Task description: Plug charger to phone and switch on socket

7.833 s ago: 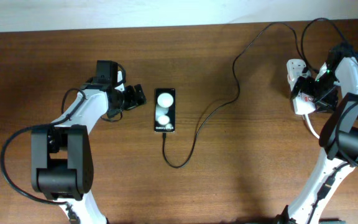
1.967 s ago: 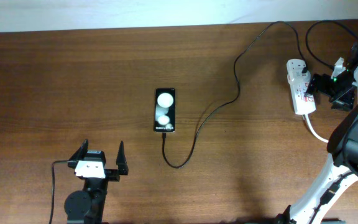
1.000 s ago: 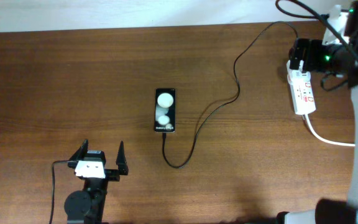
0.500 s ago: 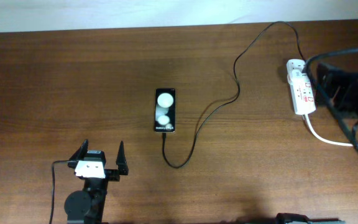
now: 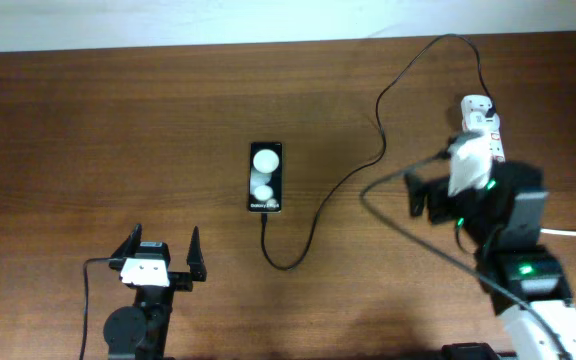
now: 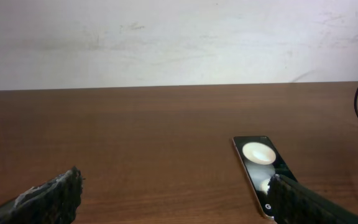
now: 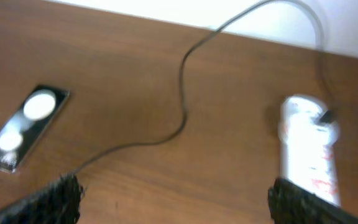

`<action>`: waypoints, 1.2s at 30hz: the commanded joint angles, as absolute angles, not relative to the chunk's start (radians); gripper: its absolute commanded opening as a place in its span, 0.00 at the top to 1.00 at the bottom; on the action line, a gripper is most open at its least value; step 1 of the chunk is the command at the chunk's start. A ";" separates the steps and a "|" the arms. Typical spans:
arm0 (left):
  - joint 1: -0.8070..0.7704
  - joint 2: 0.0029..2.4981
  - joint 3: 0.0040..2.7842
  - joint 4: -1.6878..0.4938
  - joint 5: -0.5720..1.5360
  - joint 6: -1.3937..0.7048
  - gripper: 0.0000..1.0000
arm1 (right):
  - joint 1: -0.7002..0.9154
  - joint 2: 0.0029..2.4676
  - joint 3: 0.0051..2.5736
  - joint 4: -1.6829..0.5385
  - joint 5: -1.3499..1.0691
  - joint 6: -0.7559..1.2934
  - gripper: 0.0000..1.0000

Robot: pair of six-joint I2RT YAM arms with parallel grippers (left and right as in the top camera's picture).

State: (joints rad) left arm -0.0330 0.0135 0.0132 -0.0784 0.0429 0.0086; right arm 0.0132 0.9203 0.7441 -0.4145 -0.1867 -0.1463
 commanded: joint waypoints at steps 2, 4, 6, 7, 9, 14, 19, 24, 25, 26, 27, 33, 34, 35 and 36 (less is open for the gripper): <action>-0.028 0.005 0.009 -0.082 0.033 0.028 0.01 | 0.049 0.796 0.428 -0.129 -0.280 -0.149 0.01; -0.028 0.005 0.009 -0.082 0.033 0.028 0.01 | 0.051 0.735 0.322 -0.025 -0.255 -0.150 0.01; -0.028 0.005 0.009 -0.082 0.033 0.028 0.01 | 0.051 0.671 0.223 0.058 -0.235 -0.149 0.01; -0.028 0.005 0.009 -0.082 0.033 0.028 0.01 | 0.051 0.650 0.188 0.091 -0.235 -0.149 0.01; -0.028 0.005 0.009 -0.082 0.033 0.028 0.01 | 0.051 0.614 0.128 0.133 -0.235 -0.149 0.01; -0.028 0.005 0.009 -0.082 0.033 0.027 0.01 | 0.051 0.534 0.005 0.126 -0.205 -0.149 0.01; -0.028 0.005 0.009 -0.082 0.033 0.028 0.01 | 0.052 0.427 0.006 -0.039 -0.174 -0.149 0.01; -0.028 0.005 0.009 -0.082 0.033 0.028 0.01 | 0.053 0.235 0.006 -0.068 -0.153 -0.149 0.01; -0.028 0.005 0.009 -0.082 0.033 0.027 0.01 | 0.053 0.189 0.006 -0.069 -0.149 -0.149 0.01; -0.028 0.005 0.009 -0.082 0.033 0.028 0.01 | 0.053 0.150 0.006 -0.069 -0.149 -0.149 0.01; -0.028 0.005 0.009 -0.082 0.033 0.027 0.01 | 0.053 0.116 0.006 -0.069 -0.149 -0.149 0.01; -0.028 0.005 0.009 -0.082 0.033 0.028 0.01 | 0.052 0.003 0.006 -0.073 -0.110 -0.149 0.01; -0.028 0.005 0.009 -0.082 0.033 0.028 0.01 | 0.052 0.003 0.006 -0.073 -0.098 -0.149 0.01; -0.028 0.005 0.009 -0.082 0.033 0.028 0.01 | 0.052 0.003 0.006 -0.075 -0.092 -0.149 0.01; -0.028 0.005 0.009 -0.082 0.033 0.027 0.01 | 0.052 0.003 0.006 -0.074 -0.093 -0.149 0.01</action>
